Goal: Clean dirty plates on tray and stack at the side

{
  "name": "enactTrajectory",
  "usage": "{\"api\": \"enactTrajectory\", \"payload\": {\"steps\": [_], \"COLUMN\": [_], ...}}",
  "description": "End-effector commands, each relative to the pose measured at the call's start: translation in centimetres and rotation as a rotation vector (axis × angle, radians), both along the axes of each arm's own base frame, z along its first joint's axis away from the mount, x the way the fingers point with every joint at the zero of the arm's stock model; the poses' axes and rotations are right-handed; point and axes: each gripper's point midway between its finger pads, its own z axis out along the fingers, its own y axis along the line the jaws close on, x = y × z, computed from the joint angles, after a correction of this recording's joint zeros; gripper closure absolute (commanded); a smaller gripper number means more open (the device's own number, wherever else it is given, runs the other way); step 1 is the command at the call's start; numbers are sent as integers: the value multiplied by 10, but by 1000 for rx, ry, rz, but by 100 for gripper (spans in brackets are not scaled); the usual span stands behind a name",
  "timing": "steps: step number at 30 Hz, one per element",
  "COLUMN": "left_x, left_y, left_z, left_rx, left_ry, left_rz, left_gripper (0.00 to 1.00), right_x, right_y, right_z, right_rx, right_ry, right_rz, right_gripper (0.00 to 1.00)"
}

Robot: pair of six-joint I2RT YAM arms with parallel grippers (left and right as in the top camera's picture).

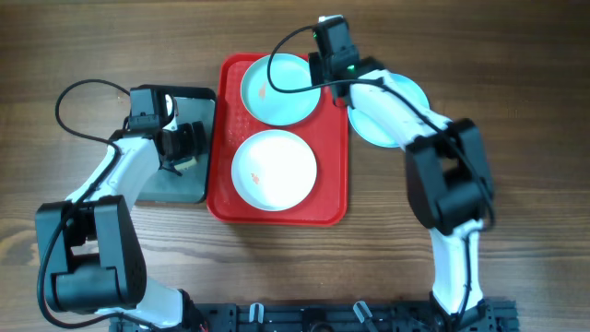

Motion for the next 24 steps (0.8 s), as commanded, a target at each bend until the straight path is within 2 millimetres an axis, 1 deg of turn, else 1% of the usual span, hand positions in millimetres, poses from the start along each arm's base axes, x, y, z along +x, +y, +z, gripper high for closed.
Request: {"api": "enactTrajectory", "payload": {"steps": [1, 3, 5, 6, 8, 9, 10, 15, 16, 20, 22, 23, 24], "left_x": [0, 0, 0, 0, 0, 0, 0, 0, 0, 0, 0, 0, 0], "left_y": [-1, -1, -1, -1, -1, -1, -1, -1, -1, -1, -1, -1, -1], "left_z": [4, 5, 4, 4, 4, 5, 4, 4, 5, 4, 4, 5, 5], "left_rx": [-6, -6, -6, -6, -6, -6, -6, -6, -6, -6, -6, -6, -6], "left_ry": [-14, -15, -14, -14, -14, -14, -14, -14, -14, -14, -14, -15, -14], "left_rz": [-2, -2, -2, -2, -2, -2, -2, -2, -2, -2, -2, -2, -2], "left_gripper": [0, 0, 0, 0, 0, 0, 0, 0, 0, 0, 0, 0, 0], "right_x": [-43, -73, -100, -112, -133, -140, -151, -181, -189, -205, -211, -213, -214], "right_y": [35, 33, 25, 23, 20, 20, 16, 6, 9, 24, 34, 37, 41], "right_z": [76, 87, 88, 86, 77, 73, 61, 23, 10, -11, -17, -21, -23], "right_rx": [115, 123, 115, 115, 117, 116, 111, 98, 115, 165, 192, 192, 189], "right_ry": [11, 88, 180, 229, 324, 355, 419, 556, 581, 604, 599, 591, 580], "right_rz": [272, 328, 345, 351, 372, 385, 383, 371, 384, 435, 468, 478, 489], "right_gripper": [45, 44, 43, 43, 47, 50, 53, 53, 53, 53, 56, 60, 62]}}
